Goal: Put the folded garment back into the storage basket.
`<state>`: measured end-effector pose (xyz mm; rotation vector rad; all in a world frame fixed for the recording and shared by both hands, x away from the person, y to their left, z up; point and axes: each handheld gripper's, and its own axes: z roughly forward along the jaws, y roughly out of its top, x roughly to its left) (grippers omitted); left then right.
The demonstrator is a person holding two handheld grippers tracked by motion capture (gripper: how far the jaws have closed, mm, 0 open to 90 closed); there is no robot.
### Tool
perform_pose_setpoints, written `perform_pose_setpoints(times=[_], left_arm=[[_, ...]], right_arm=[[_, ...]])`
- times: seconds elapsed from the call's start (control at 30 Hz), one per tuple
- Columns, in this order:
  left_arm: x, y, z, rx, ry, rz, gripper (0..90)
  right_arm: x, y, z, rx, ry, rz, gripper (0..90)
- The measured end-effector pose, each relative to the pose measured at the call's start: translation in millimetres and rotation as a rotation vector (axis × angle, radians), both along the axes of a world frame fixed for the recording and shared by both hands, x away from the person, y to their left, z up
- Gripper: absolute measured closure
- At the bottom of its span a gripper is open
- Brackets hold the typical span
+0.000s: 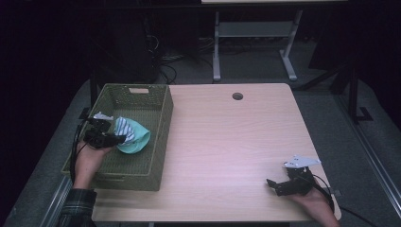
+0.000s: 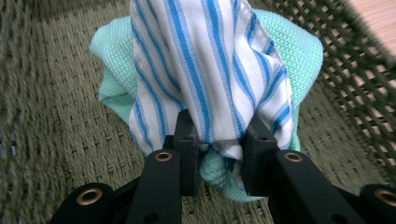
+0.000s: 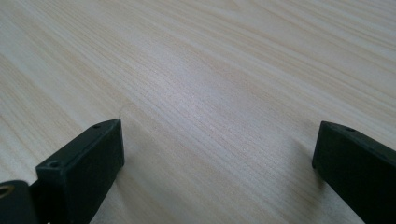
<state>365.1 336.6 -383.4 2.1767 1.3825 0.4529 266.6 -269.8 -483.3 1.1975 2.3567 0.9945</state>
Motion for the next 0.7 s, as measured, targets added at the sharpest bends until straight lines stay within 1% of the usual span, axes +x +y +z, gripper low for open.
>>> perform_pose_setpoints(times=[0.1, 0.2, 0.27, 0.33, 0.37, 0.43, 0.5, 0.53, 0.6, 0.67, 0.7], left_arm=[[1.6, -2.3, -3.5, 0.009, 0.002, -0.002, 70.6], [2.7, -3.9, -7.1, 0.03, 0.014, -0.002, 70.6], [3.0, -5.0, -9.5, 0.038, 0.019, -0.002, 70.5], [3.5, -5.5, -11.4, 0.034, 0.031, 0.0, 70.4], [3.8, -5.1, -12.4, 0.027, 0.039, 0.005, 70.2], [4.8, -4.9, -14.0, 0.03, 0.051, 0.007, 69.5], [6.2, -5.0, -16.4, 0.028, 0.075, 0.0, 68.4], [6.8, -5.6, -18.1, 0.041, 0.093, -0.004, 67.7], [7.6, -7.1, -20.0, 0.056, 0.108, -0.009, 66.5], [8.3, -7.0, -21.2, 0.061, 0.118, -0.012, 65.4], [8.4, -7.1, -21.7, 0.057, 0.128, -0.004, 64.7]], right_arm=[[0.0, 0.0, 0.0, 0.0, 0.0, -0.001, 1.7], [0.0, 0.1, 0.0, 0.001, 0.0, -0.001, 1.7], [0.0, 0.0, 0.0, 0.001, 0.0, 0.0, 1.7], [0.0, 0.0, 0.0, 0.0, 0.0, 0.0, 1.7], [0.0, 0.1, 0.0, 0.0, 0.0, 0.0, 1.7], [-0.1, 0.1, 0.0, 0.001, 0.001, -0.001, 1.7], [-0.2, 0.2, 0.0, 0.001, 0.001, 0.002, 1.7], [-0.2, 0.3, 0.0, 0.001, 0.001, 0.004, 1.7], [-0.3, 0.4, 0.0, 0.002, 0.001, 0.005, 1.7], [-0.3, 0.4, 0.0, 0.003, 0.001, 0.005, 1.7], [-0.3, 0.4, 0.0, 0.003, 0.001, 0.005, 1.7]])
